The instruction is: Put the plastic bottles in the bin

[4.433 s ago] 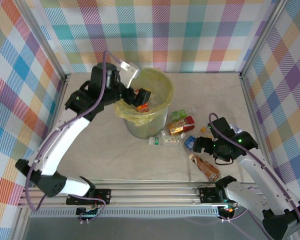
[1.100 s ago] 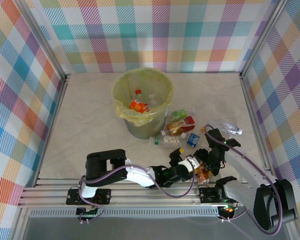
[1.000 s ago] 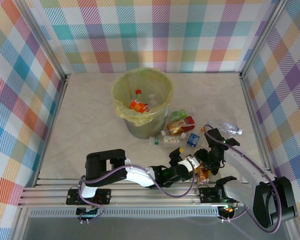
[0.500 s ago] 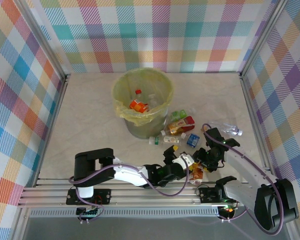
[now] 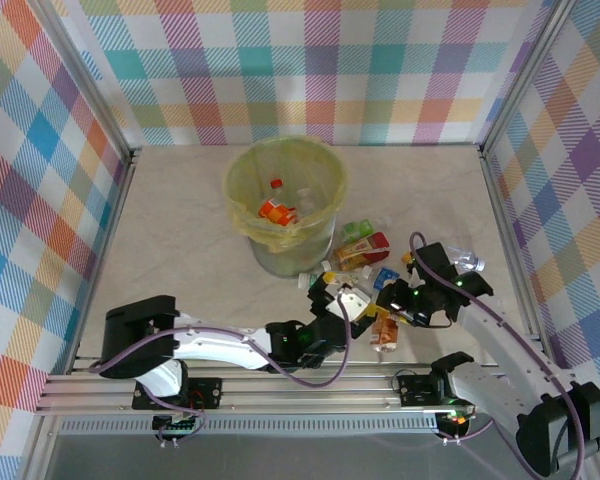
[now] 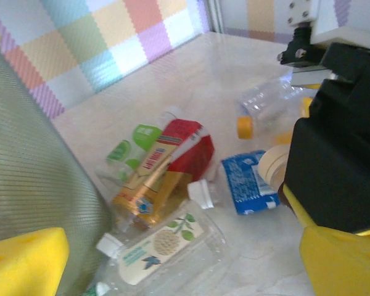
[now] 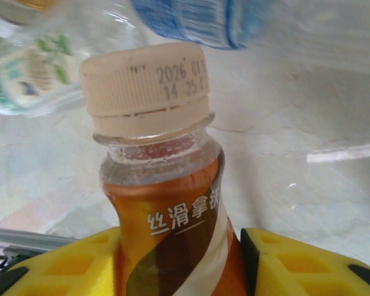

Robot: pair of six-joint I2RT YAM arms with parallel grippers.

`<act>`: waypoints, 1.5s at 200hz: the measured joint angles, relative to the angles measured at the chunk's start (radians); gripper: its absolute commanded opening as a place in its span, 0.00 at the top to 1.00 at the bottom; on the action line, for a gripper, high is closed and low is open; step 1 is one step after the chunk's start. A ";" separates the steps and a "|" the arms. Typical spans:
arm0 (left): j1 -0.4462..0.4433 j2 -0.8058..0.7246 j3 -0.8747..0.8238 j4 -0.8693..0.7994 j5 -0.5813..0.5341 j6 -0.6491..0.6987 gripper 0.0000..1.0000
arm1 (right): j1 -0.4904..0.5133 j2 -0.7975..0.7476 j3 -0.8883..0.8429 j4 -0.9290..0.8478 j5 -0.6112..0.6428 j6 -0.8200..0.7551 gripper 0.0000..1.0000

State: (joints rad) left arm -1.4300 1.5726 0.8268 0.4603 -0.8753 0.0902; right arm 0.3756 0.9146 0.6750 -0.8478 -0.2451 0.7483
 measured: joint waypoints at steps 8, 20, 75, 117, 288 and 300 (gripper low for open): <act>0.005 -0.036 -0.004 -0.020 -0.011 -0.011 0.04 | 0.002 -0.005 0.024 -0.006 0.001 -0.006 0.73; 0.014 -0.097 -0.006 -0.052 -0.020 -0.035 0.03 | 0.005 -0.009 0.060 -0.011 0.001 -0.014 0.73; 0.121 -0.447 -0.050 -0.209 -0.024 -0.203 0.00 | 0.006 0.015 0.280 -0.034 0.043 -0.082 0.75; 0.134 -0.642 -0.081 -0.389 -0.026 -0.282 0.00 | 0.006 0.117 0.525 -0.012 0.069 -0.146 0.78; 0.176 -0.896 0.034 -1.458 -0.532 -1.054 0.00 | 0.181 0.938 1.572 0.064 0.086 -0.356 0.77; 0.176 -0.899 0.034 -1.464 -0.533 -1.065 0.00 | 0.198 0.993 1.637 0.037 0.107 -0.390 0.75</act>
State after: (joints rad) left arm -1.2537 0.6735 0.8612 -1.0039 -1.4082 -0.9749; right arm 0.5739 1.9072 2.3116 -0.8104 -0.1379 0.3580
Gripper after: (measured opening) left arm 0.997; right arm 0.378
